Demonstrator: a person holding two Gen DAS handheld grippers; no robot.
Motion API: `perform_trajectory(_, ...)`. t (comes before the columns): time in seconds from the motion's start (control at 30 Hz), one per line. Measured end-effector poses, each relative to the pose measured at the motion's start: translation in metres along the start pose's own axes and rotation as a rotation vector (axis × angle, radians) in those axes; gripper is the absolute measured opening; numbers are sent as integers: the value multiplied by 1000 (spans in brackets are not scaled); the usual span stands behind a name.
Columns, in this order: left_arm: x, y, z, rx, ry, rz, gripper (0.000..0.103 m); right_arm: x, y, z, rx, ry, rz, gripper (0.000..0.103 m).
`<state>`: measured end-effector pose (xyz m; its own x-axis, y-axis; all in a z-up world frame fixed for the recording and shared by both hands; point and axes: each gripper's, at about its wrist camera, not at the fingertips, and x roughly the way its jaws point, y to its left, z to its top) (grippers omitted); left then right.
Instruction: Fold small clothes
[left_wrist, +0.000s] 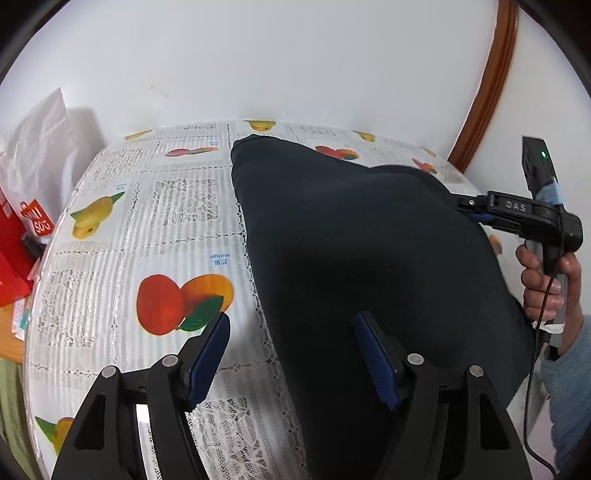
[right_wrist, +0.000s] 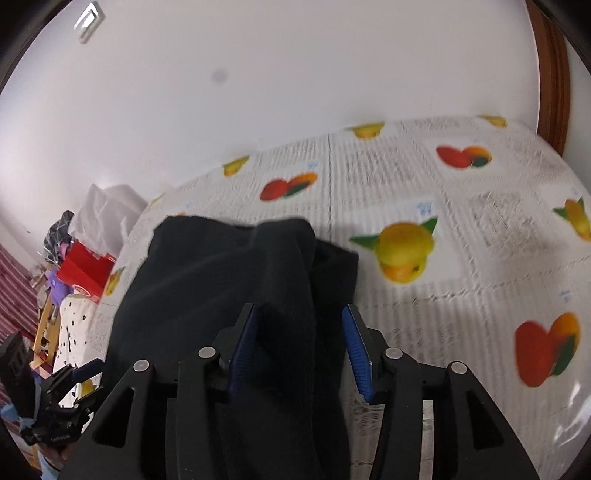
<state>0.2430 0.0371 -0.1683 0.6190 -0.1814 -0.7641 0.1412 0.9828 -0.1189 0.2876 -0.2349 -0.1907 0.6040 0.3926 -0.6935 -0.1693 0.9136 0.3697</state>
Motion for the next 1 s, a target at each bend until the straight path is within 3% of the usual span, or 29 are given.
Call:
perform_trajectory(0.03, 1, -1, 0, 3, 1, 7, 68, 4, 4, 0, -18, 3, 11, 4)
perform_trajectory(0.07, 1, -2, 1, 2, 4, 11, 69, 3, 7, -1, -44, -5, 28, 3)
perform_trajectory(0.17, 1, 0, 2, -12, 17, 9, 70, -33, 11, -6, -134, -236, 43, 3)
perform_trajectory(0.2, 1, 0, 2, -16, 17, 5, 70, -32, 8, -7, -122, -231, 31, 3)
perform_trajectory(0.27, 2, -1, 2, -13, 18, 4, 70, -5, 1, -9, -87, -100, -61, 3)
perform_trajectory(0.33, 1, -2, 3, -17, 19, 10, 70, 5, 4, -13, -104, -48, -141, 4)
perform_trajectory(0.5, -13, -2, -6, -29, 3, 24, 70, -37, 20, -25, -146, -115, -272, 8)
perform_trajectory(0.6, -23, -3, -15, -40, -8, 19, 70, -61, 26, -49, -172, -105, -247, 10)
perform_trajectory(0.73, -39, -8, -28, -29, -15, 30, 70, -85, 36, -90, -246, -107, -225, 35)
perform_trajectory(0.77, -42, -10, -31, -26, -13, 36, 70, -90, 38, -103, -266, -113, -226, 38)
perform_trajectory(1.0, -63, -21, -61, 10, 6, 76, 69, -106, 30, -158, -239, -97, -250, 38)
